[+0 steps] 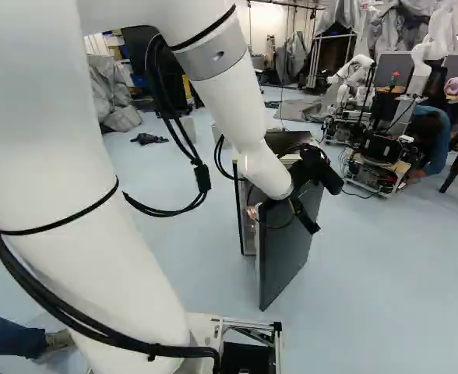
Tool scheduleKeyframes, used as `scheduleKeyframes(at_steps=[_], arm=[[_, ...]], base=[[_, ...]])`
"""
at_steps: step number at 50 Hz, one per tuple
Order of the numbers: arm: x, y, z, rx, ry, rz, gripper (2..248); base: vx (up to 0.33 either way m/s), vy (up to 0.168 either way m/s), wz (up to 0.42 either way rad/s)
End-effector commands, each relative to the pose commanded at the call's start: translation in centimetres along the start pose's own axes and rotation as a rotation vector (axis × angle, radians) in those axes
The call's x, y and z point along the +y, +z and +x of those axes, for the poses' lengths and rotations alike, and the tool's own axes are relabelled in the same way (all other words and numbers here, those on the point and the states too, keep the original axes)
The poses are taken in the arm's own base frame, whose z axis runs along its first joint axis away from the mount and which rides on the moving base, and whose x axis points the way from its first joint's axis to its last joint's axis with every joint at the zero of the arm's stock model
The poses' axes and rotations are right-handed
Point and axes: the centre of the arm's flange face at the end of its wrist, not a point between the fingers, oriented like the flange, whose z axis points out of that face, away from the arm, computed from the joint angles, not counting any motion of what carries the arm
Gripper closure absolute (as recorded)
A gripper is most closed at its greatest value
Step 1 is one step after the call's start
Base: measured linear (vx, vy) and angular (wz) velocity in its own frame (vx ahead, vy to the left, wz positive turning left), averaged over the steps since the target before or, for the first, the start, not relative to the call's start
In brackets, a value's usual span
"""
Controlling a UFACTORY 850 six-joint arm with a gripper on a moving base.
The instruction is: Grab a drink from the fridge
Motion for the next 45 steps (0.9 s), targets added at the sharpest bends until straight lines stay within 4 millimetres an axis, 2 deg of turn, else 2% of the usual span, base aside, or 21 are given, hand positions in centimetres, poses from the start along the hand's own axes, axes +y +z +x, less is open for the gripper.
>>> scheduleKeyframes(at_steps=[34, 45], arm=[[-1.5, -1.9, -3.3, -0.023, -0.066, 0.048, 3], [-1.7, -1.7, -3.8, -0.034, -0.086, 0.050, 3]], base=[[0.000, 0.000, 0.000], [0.000, 0.000, 0.000]])
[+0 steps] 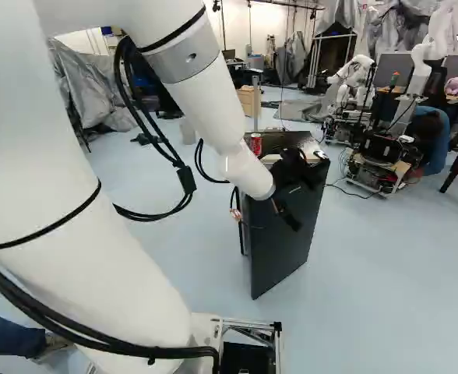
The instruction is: Grab a drink from the fridge
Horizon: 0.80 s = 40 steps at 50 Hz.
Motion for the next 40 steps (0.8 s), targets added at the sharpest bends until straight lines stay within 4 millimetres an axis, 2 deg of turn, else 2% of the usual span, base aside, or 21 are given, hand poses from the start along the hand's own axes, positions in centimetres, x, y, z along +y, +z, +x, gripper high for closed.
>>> scheduleKeyframes(at_steps=[24, 40], arm=[[-0.1, 2.6, -0.6, -0.022, -0.107, -0.006, 3], [1.1, 2.9, -2.0, 0.016, -0.248, 0.019, 3]], base=[[0.000, 0.000, 0.000], [0.000, 0.000, 0.000]])
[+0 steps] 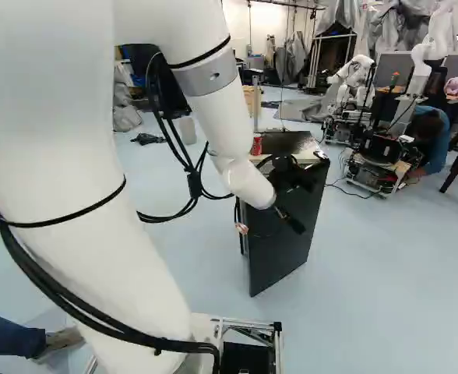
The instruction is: Grab a drink from the fridge
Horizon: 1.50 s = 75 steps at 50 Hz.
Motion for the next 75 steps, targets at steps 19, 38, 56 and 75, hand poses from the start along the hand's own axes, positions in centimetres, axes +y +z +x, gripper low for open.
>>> scheduleKeyframes(at_steps=[19, 38, 56, 75], arm=[[1.2, 0.0, -2.0, 0.056, -0.163, 0.048, 3], [2.6, 0.2, -3.5, 0.109, -0.296, 0.110, 3], [2.3, 1.2, -4.3, 0.158, -0.427, 0.215, 3], [1.0, 2.5, -4.7, 0.211, -0.560, 0.364, 3]], base=[[0.000, 0.000, 0.000], [0.000, 0.000, 0.000], [0.000, 0.000, 0.000], [0.000, 0.000, 0.000]])
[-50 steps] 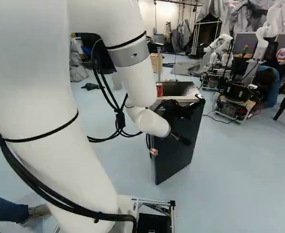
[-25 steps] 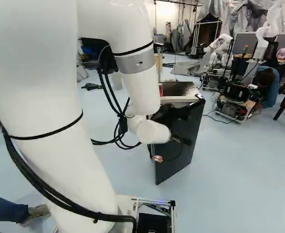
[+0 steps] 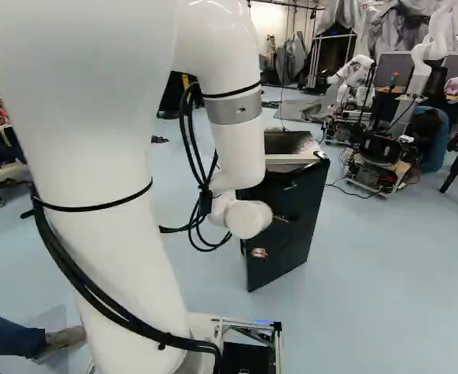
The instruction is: Grab a drink from the fridge
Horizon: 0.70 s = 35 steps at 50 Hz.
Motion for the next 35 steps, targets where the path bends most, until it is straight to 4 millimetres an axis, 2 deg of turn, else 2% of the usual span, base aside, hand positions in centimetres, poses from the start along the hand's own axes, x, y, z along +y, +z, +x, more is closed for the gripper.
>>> scheduleKeyframes(at_steps=[19, 35], arm=[[-0.4, 0.7, 0.4, 0.017, -0.026, 0.032, 3], [-0.8, 2.0, 1.3, 0.026, -0.048, 0.055, 3]], base=[[0.000, 0.000, 0.000], [0.000, 0.000, 0.000]])
